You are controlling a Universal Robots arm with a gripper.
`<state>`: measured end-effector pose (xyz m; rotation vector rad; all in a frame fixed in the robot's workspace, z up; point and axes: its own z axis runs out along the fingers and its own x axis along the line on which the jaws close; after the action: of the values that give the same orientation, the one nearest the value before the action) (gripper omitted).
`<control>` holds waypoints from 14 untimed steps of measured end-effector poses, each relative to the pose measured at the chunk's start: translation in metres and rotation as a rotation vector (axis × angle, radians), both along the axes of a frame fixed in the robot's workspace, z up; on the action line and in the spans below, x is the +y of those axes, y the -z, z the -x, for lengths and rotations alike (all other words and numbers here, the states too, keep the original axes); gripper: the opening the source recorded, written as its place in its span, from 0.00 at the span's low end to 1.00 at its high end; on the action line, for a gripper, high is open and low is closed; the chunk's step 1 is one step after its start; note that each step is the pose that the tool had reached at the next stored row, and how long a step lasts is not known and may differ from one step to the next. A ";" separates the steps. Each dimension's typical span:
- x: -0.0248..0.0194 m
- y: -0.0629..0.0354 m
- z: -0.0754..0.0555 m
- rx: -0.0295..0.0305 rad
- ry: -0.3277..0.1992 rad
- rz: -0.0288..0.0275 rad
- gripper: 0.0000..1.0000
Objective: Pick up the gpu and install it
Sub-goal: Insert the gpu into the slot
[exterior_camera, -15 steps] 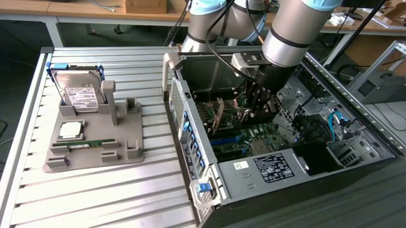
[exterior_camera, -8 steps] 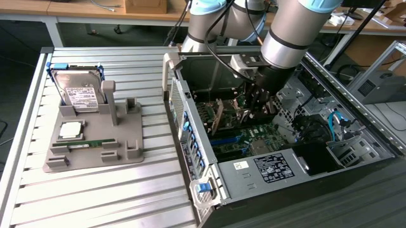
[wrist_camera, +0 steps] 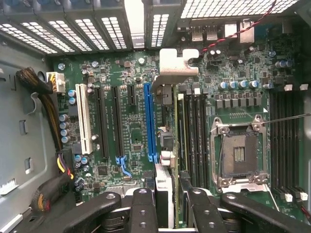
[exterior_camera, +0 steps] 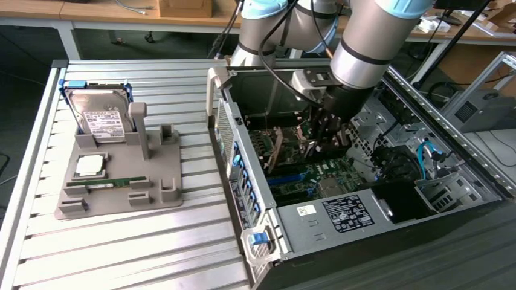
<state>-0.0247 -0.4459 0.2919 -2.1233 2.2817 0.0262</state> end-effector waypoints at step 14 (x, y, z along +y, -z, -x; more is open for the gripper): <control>-0.0018 0.0046 0.006 0.0000 0.000 0.0000 0.30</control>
<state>-0.0305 -0.4477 0.2873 -2.1234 2.2816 0.0262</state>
